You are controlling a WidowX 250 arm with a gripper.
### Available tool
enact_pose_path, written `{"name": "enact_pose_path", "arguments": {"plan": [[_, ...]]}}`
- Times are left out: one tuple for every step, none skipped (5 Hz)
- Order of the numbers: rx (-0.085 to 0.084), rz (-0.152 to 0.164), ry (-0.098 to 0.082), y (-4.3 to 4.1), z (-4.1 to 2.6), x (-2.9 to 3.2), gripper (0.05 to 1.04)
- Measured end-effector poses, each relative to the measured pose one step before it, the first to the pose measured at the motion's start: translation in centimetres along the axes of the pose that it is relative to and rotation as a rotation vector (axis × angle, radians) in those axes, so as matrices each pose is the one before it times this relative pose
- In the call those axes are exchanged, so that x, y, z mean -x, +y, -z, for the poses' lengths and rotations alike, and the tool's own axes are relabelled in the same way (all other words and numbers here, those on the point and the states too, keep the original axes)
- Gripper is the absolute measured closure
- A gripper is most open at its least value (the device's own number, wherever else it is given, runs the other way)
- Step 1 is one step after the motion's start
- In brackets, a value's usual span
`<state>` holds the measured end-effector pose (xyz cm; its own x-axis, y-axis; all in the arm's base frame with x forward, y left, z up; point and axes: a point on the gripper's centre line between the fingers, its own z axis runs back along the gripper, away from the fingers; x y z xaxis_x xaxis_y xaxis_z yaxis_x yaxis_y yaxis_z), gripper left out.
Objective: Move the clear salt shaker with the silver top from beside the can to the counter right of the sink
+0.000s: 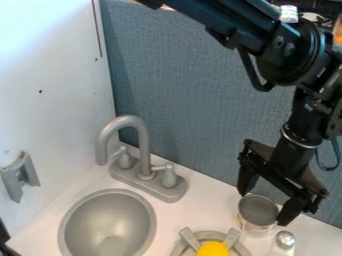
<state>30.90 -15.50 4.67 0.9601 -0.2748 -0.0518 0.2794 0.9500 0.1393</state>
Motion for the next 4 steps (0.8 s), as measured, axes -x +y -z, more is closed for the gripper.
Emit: {"name": "enact_pose_path", "arguments": {"plan": [[-0.0093, 0.0018, 0.0435, -0.047, 1.426, 0.419, 0.083], [0.0482, -0.0341, -0.0217, -1.046, 1.452, -0.991, 0.083], [0.0071, -0.0541, -0.0285, -0.677, 0.974, -1.985, 0.083], [0.0144, -0.0199, 0.0189, -0.916, 1.727, -1.263, 0.083]]}}
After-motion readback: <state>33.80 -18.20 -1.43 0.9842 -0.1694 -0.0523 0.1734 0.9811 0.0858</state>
